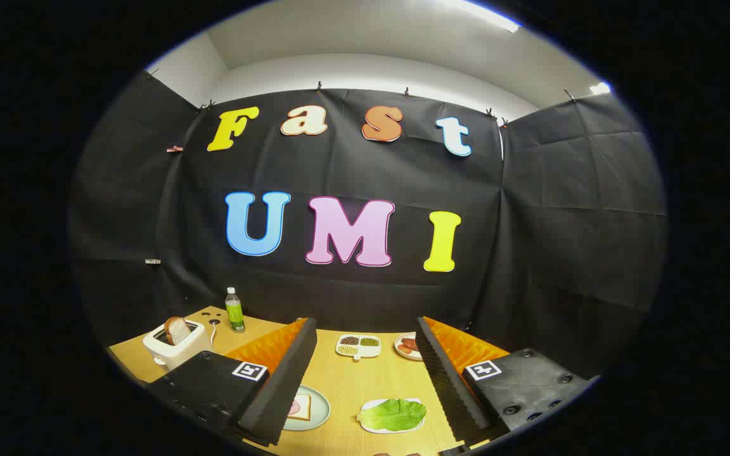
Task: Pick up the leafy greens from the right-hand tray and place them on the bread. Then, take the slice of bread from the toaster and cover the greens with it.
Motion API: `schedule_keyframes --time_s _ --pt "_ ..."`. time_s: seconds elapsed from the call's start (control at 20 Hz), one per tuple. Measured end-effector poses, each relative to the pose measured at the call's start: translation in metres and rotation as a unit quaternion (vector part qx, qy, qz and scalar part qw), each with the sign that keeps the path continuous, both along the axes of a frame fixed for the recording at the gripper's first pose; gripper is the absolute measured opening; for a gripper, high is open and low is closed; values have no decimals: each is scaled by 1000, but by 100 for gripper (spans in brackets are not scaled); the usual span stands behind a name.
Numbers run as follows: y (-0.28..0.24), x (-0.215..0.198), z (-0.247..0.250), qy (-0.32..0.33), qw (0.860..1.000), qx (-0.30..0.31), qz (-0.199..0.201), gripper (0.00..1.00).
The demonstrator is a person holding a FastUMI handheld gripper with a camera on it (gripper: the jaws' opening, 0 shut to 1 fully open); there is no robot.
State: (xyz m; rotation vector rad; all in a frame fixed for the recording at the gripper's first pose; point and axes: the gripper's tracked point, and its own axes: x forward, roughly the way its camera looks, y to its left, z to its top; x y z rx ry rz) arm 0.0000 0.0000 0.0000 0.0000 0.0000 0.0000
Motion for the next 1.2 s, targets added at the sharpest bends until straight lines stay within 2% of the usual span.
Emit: schedule_keyframes --time_s 0.55,0.9,1.2 --pt "8 8 -7 19 999 8 -24 97" --pt "-6 13 -25 45 998 12 -53 97" --pt "-17 22 -53 79 995 13 -56 97"
